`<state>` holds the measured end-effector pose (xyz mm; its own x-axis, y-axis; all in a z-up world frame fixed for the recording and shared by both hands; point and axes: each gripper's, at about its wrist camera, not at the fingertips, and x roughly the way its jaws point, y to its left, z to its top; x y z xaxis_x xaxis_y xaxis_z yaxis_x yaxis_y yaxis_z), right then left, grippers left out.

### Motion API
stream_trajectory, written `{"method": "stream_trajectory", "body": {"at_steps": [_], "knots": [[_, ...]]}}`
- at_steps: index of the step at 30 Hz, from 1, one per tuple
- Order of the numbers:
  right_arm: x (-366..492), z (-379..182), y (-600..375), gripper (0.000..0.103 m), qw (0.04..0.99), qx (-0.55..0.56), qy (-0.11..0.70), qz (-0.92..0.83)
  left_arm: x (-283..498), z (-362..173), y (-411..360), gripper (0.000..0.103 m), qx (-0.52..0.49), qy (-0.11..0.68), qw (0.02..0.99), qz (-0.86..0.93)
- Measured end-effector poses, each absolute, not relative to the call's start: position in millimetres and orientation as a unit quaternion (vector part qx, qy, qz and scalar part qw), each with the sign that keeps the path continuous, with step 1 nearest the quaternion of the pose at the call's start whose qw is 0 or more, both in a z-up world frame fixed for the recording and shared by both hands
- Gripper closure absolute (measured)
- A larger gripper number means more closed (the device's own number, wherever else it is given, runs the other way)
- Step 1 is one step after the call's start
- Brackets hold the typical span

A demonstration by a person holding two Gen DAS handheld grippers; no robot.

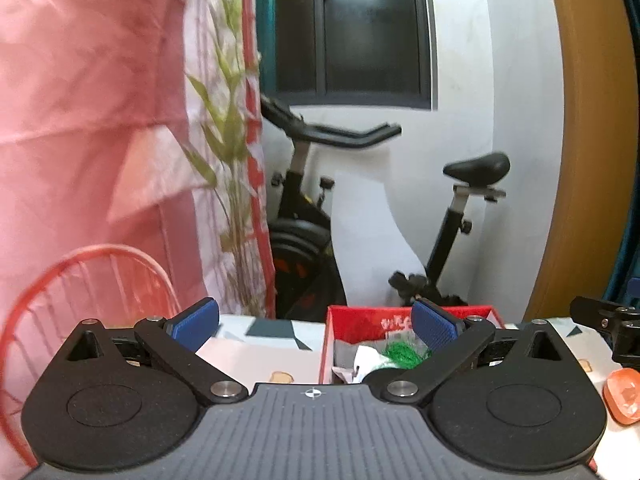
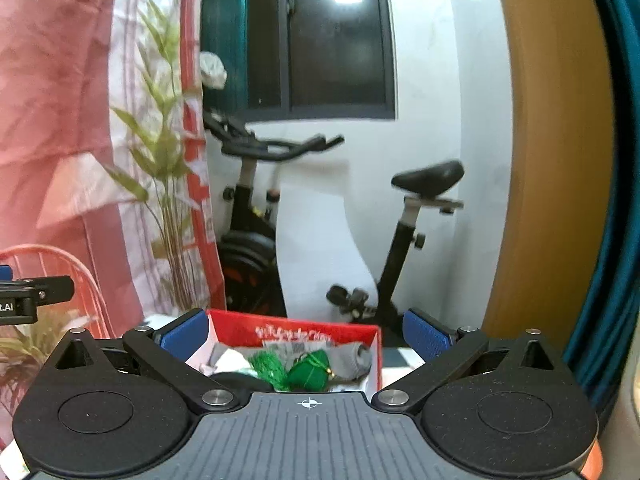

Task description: Organize soft objects

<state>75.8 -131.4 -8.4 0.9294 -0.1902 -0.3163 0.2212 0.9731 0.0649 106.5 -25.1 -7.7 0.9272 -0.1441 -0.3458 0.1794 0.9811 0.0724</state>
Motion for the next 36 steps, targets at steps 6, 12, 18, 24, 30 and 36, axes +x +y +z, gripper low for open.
{"method": "stream_trajectory", "body": {"at_steps": [6, 12, 18, 24, 30, 36], "knots": [[28.8, 11.0, -121.8, 0.000, 0.985, 0.045, 0.123, -0.114, 49.9, 14.1, -24.1, 0.000, 0.065, 0.134, 0.986, -0.079], [-3.3, 17.2, -113.2, 0.000, 0.988, 0.033, 0.097, -0.115, 4.4, 25.6, -11.9, 0.000, 0.043, 0.130, 0.987, -0.086], [-7.9, 20.1, -110.4, 0.000, 0.990, 0.034, 0.090, -0.107, -2.3, 28.8, -4.9, 0.000, 0.029, 0.124, 0.989, -0.079], [-11.6, 22.7, -107.4, 0.000, 0.990, 0.033, 0.085, -0.108, -4.7, 27.4, -2.6, 0.000, 0.033, 0.122, 0.989, -0.074], [-13.3, 23.6, -106.1, 0.000, 0.989, 0.029, 0.085, -0.115, -1.7, 25.6, -3.2, 0.000, 0.036, 0.126, 0.989, -0.065], [-14.1, 24.5, -102.9, 0.000, 0.989, 0.024, 0.082, -0.122, -1.9, 24.1, -2.1, 0.000, 0.039, 0.127, 0.989, -0.061]]}}
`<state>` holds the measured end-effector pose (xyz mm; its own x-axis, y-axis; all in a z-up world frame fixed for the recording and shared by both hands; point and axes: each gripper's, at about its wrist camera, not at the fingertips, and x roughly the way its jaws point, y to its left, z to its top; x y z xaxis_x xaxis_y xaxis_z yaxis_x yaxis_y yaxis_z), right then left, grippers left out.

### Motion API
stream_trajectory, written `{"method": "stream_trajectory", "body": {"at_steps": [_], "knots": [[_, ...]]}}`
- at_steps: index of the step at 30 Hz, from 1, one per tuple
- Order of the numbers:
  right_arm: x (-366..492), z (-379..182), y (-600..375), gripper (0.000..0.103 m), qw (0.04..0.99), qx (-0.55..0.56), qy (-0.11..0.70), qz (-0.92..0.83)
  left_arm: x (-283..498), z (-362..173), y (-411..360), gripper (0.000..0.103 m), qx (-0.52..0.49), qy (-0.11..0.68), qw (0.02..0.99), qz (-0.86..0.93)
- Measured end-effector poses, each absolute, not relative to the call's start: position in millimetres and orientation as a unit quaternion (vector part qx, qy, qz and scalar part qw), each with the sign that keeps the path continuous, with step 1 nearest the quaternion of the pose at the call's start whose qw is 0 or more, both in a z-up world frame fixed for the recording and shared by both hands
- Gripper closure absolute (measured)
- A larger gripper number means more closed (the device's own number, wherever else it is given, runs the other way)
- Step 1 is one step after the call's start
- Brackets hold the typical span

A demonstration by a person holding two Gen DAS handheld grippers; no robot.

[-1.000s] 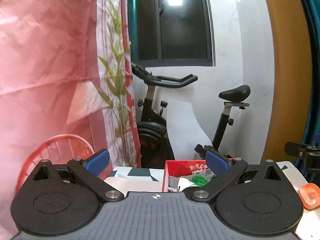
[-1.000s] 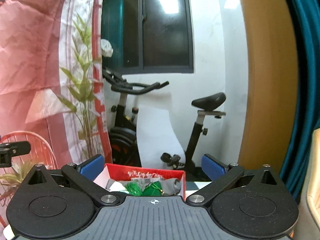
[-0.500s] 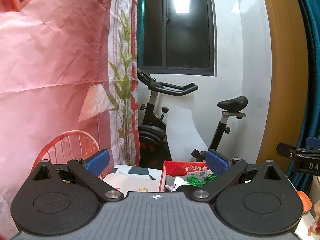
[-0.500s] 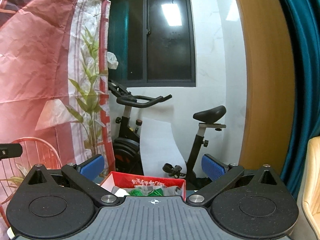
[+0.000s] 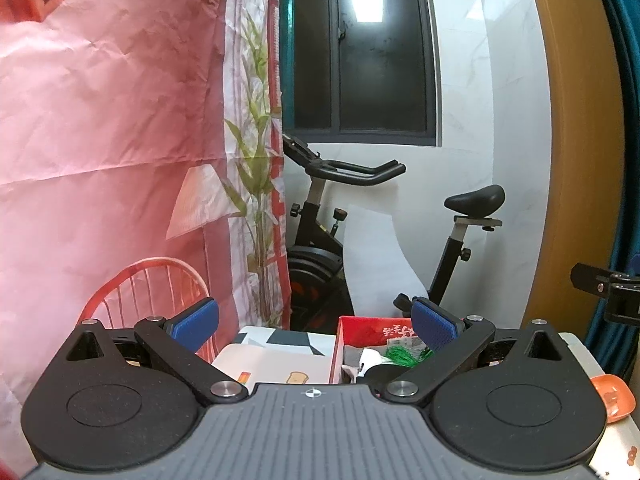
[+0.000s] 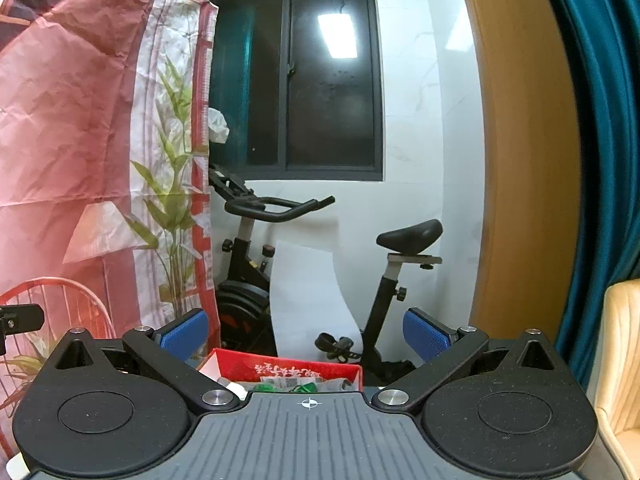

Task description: Organize soft objects

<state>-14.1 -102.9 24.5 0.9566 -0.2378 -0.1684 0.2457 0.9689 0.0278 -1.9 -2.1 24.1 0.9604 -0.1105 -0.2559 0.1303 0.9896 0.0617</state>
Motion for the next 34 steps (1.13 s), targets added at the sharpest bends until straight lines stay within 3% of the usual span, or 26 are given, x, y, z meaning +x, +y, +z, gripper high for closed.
{"method": "stream_trajectory", "body": {"at_steps": [34], "knots": [[-9.6, 19.2, -97.9, 0.000, 0.986, 0.031, 0.100, -0.132, 0.5, 21.1, 3.6, 0.000, 0.043, 0.132, 0.989, -0.059]]}}
